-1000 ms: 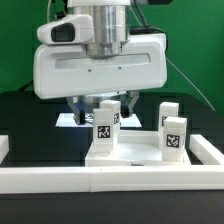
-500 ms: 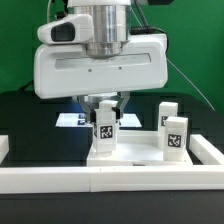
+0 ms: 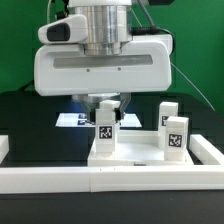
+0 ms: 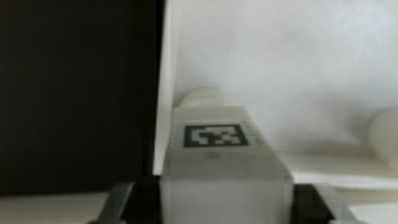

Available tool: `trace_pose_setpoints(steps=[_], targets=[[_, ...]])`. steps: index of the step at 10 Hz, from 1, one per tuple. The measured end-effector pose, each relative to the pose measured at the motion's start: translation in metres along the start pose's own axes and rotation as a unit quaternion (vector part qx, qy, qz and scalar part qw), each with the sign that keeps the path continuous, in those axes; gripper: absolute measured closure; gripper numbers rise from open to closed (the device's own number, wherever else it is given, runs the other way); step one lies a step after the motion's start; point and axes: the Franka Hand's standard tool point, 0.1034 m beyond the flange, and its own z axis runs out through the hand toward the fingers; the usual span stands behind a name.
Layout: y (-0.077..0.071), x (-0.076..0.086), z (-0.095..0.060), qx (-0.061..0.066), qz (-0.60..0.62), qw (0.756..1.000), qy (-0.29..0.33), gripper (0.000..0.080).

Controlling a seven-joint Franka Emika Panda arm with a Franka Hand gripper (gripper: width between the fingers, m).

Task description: Assemble square table

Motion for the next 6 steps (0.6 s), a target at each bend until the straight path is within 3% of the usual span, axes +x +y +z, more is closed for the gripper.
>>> trace_pose_setpoints(steps=[3, 6], targets=[[-0.009, -0.001, 0.001, 0.0, 0.155, 0.988, 0.0, 0.0509], [-0.02, 0.0, 0.002, 0.005, 0.291, 0.957, 0.006, 0.0509]])
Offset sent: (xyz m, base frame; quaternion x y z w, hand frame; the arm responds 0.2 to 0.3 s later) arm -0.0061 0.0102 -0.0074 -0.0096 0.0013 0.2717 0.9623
